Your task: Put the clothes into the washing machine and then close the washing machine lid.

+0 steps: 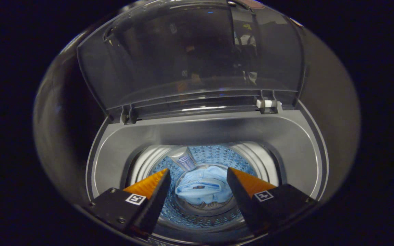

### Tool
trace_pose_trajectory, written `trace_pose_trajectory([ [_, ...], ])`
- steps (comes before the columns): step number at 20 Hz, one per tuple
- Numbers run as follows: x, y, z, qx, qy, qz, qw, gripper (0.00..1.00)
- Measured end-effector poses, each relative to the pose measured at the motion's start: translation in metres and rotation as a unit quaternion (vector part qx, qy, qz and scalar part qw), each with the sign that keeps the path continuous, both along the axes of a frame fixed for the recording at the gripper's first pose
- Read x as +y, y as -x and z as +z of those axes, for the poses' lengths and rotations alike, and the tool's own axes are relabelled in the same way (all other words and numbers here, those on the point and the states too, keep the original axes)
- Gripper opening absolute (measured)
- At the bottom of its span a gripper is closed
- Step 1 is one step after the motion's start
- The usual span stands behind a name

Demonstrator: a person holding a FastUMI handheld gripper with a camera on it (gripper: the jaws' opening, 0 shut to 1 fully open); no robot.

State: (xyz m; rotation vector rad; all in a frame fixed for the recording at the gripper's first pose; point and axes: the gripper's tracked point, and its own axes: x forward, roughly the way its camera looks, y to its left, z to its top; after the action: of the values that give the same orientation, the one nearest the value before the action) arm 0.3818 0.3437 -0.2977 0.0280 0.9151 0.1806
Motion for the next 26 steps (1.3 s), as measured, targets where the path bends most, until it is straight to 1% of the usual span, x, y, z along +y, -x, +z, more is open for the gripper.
trace_pose_trajectory([
  [3,-0.004,0.000,0.008,-0.024,0.027,-0.004,0.999,0.99],
  [6,-0.003,-0.001,0.024,-0.064,0.037,-0.003,0.997,0.99],
  [8,0.001,-0.001,0.049,-0.091,0.027,0.000,0.995,0.99],
  [11,0.000,-0.007,0.103,-0.135,0.021,-0.007,0.991,0.98],
  [13,-0.004,-0.011,0.141,-0.170,0.026,-0.018,0.985,0.98],
  [16,0.002,-0.017,0.200,-0.220,0.006,-0.012,0.975,0.98],
  [20,0.001,-0.021,0.261,-0.270,-0.005,-0.016,0.963,0.97],
  [23,0.000,-0.025,0.303,-0.321,0.006,-0.012,0.947,0.97],
  [25,0.002,-0.032,0.327,-0.354,0.002,-0.016,0.935,0.97],
  [26,0.003,-0.038,0.341,-0.375,-0.002,-0.020,0.927,0.97],
])
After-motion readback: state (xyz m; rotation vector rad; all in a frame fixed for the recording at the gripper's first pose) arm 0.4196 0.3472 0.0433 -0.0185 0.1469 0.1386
